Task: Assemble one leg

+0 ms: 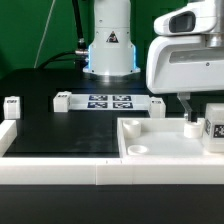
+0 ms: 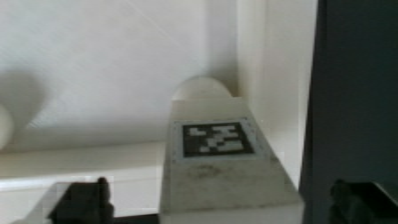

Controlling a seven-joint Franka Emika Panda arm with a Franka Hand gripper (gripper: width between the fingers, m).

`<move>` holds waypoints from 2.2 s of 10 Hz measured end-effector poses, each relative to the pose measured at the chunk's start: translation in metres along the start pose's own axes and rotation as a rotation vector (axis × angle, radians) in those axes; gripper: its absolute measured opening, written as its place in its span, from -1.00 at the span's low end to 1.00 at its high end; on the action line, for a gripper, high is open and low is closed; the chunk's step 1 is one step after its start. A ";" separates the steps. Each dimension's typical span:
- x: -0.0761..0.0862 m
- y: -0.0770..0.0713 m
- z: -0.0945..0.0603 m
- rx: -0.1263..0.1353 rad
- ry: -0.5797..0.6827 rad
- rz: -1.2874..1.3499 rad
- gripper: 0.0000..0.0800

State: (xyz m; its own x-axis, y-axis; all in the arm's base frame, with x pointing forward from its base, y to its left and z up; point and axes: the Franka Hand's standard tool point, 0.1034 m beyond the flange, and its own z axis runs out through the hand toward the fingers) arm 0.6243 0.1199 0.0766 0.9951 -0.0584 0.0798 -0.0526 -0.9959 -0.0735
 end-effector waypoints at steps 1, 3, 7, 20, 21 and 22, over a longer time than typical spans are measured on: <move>0.000 0.000 0.000 0.000 0.000 0.000 0.16; 0.000 0.001 0.000 -0.001 0.000 0.001 -0.27; 0.000 0.002 0.000 0.006 0.006 0.231 -0.27; -0.002 0.004 0.002 0.010 0.023 1.308 0.37; -0.001 0.003 0.001 0.016 0.032 1.263 0.37; -0.001 0.003 0.001 0.014 0.033 1.156 0.54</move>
Offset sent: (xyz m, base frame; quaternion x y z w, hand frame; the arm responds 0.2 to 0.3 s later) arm 0.0000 0.0000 0.0000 0.0000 0.0000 0.0000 1.0000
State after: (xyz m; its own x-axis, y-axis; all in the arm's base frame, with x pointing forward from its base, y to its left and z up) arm 0.6237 0.1174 0.0756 0.3508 -0.9363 -0.0161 -0.9291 -0.3459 -0.1306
